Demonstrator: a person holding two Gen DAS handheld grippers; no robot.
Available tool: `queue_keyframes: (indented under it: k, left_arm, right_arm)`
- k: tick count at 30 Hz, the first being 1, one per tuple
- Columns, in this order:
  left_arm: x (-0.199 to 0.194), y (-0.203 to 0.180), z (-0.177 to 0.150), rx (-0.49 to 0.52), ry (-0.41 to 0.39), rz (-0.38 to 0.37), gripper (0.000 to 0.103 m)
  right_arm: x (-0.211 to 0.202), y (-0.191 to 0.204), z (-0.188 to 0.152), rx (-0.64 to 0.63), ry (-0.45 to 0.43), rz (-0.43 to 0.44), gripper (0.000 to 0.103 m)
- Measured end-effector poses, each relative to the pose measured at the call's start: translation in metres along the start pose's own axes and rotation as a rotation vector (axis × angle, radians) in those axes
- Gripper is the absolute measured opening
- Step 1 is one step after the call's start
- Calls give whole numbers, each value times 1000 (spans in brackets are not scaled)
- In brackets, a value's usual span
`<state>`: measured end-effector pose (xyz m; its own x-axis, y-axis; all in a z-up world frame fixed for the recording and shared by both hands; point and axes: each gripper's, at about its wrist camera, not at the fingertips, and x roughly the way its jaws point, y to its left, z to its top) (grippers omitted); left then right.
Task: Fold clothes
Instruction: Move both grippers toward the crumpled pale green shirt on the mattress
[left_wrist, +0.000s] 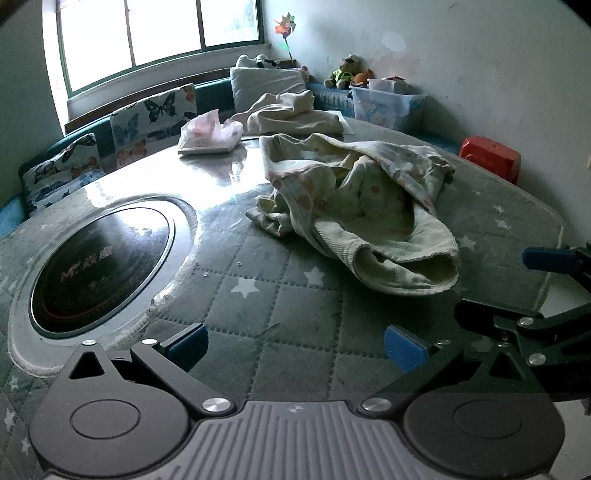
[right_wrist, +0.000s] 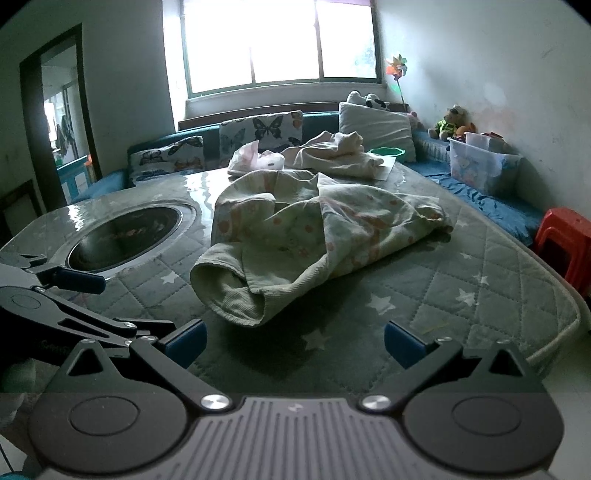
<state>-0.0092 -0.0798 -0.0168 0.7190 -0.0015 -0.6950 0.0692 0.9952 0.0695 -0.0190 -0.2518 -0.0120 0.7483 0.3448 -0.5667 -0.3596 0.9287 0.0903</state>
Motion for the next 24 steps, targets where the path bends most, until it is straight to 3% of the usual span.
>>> queue_keyframes:
  k: [24]
  left_arm:
    - [24, 9, 11, -7, 53, -2, 103]
  right_arm:
    - [23, -1, 7, 11, 42, -3, 103]
